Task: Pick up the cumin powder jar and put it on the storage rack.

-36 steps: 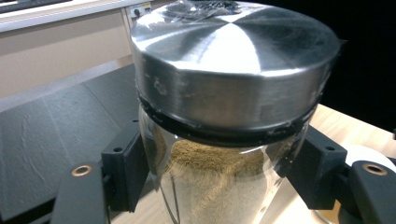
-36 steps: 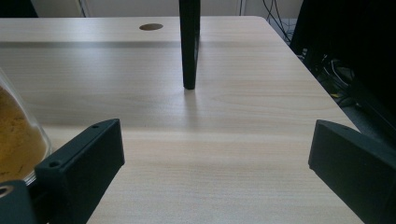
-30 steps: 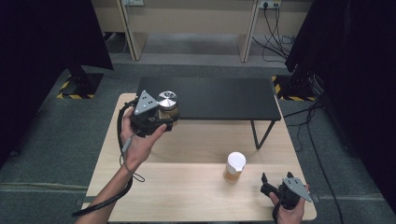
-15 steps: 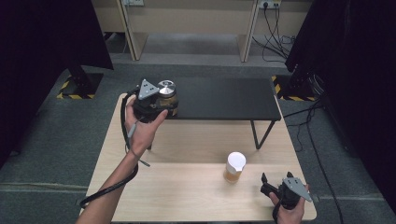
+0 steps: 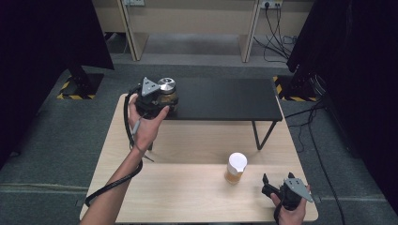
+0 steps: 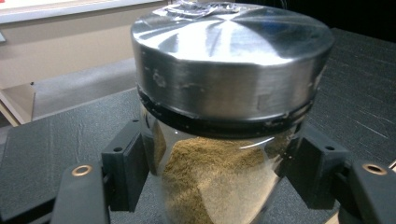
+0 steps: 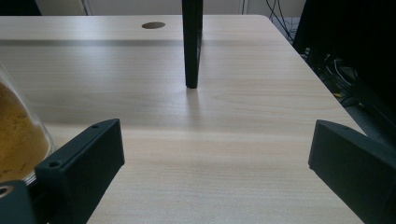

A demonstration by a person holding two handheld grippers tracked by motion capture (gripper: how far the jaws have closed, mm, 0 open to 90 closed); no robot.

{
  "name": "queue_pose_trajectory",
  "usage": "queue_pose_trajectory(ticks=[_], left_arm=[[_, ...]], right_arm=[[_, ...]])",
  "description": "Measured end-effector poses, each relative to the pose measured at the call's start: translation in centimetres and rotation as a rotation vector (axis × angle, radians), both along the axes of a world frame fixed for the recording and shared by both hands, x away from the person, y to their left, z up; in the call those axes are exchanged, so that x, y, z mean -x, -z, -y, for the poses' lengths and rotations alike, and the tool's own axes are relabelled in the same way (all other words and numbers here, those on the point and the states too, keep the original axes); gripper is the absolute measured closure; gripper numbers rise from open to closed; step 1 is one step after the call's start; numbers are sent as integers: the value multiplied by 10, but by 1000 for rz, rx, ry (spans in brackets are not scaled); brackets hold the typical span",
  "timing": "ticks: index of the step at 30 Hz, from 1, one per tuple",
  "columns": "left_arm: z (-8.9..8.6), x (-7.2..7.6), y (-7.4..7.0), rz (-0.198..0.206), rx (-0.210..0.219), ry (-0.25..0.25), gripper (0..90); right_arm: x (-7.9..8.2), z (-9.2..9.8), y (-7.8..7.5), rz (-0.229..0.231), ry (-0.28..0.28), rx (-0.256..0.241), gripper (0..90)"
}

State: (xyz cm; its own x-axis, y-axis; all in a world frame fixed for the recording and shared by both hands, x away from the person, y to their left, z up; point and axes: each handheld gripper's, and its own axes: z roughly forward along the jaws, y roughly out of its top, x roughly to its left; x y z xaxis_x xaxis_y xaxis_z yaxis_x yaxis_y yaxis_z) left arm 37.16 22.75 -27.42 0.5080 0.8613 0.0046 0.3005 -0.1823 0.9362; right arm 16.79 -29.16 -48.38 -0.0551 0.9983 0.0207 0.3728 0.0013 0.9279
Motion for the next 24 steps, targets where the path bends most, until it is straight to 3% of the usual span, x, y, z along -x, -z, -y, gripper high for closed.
queue_pose_trajectory(ticks=[2,24], left_arm=[[-3,-2,2,-5,23,3,299],[-6,-4,14,31,50,5,298]], right_arm=[[0,0,0,2,-1,5,34],[0,-2,1,5,-7,12,34]])
